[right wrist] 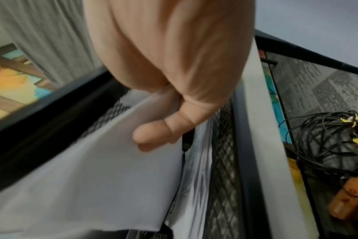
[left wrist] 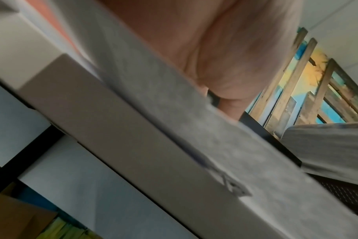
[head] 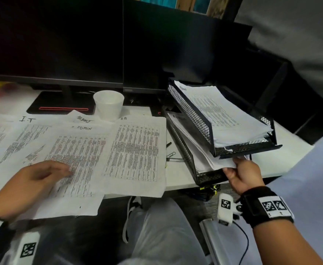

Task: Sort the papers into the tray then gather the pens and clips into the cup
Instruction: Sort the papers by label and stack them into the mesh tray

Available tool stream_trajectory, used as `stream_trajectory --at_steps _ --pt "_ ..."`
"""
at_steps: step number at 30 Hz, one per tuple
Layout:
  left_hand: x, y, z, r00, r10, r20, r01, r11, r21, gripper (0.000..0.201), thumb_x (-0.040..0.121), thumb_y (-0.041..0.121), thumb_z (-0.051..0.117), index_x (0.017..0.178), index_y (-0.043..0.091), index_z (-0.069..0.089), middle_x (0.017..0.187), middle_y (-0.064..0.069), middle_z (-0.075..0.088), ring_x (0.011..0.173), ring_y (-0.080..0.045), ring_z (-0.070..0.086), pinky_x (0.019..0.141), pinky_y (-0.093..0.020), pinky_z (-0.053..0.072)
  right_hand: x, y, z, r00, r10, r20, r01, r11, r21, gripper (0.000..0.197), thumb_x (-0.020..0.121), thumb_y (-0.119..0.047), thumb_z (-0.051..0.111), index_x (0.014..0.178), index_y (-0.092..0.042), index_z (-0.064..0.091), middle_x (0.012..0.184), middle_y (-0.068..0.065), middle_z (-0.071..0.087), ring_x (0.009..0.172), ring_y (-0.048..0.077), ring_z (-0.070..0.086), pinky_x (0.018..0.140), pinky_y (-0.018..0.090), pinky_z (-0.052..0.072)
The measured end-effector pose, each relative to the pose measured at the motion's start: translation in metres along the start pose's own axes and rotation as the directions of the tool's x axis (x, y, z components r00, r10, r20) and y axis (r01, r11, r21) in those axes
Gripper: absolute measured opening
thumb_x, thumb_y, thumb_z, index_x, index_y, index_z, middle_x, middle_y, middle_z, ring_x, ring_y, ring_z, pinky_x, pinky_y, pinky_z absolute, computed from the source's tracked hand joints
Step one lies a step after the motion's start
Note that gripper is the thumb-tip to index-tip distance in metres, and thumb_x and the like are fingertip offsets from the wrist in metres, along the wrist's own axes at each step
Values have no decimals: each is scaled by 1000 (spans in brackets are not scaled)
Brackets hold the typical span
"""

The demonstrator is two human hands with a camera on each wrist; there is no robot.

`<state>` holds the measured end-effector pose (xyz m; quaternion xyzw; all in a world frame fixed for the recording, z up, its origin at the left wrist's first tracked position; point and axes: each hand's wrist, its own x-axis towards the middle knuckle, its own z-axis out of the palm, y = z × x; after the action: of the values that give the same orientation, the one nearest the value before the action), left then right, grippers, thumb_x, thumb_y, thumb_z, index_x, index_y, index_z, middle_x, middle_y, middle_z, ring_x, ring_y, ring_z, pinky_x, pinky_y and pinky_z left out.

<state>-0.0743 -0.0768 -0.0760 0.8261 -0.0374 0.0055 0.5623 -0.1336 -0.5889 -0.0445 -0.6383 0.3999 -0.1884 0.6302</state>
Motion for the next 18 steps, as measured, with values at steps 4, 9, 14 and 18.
stream_trajectory --at_steps 4,9,14,18 --pt "1 -7 -2 1000 -7 5 7 1000 -1 22 77 59 82 90 41 82 98 10 83 102 -12 75 106 -46 48 2 -10 28 993 109 48 -117 966 230 47 111 -14 41 83 -21 78 72 4 76 61 17 74 68 30 54" --pt "8 -27 -4 1000 -17 -10 17 999 34 25 98 11 71 96 34 82 98 8 83 106 -20 76 110 -53 49 4 -8 40 997 40 73 -56 970 236 39 102 7 26 78 -20 41 67 5 37 30 6 37 33 11 19" --pt "15 -38 -7 1000 -11 14 10 997 73 24 98 14 69 100 33 83 105 15 82 108 -15 74 105 -49 50 0 -3 33 999 38 -8 -34 961 274 31 99 10 33 92 -15 50 67 9 51 35 10 47 35 15 29" --pt "18 -46 -9 999 -12 32 10 997 74 20 98 16 69 105 29 82 108 14 81 112 -20 72 105 -51 49 -15 7 35 993 45 -109 2 919 395 35 93 14 26 93 -15 46 62 9 43 36 14 39 38 15 27"
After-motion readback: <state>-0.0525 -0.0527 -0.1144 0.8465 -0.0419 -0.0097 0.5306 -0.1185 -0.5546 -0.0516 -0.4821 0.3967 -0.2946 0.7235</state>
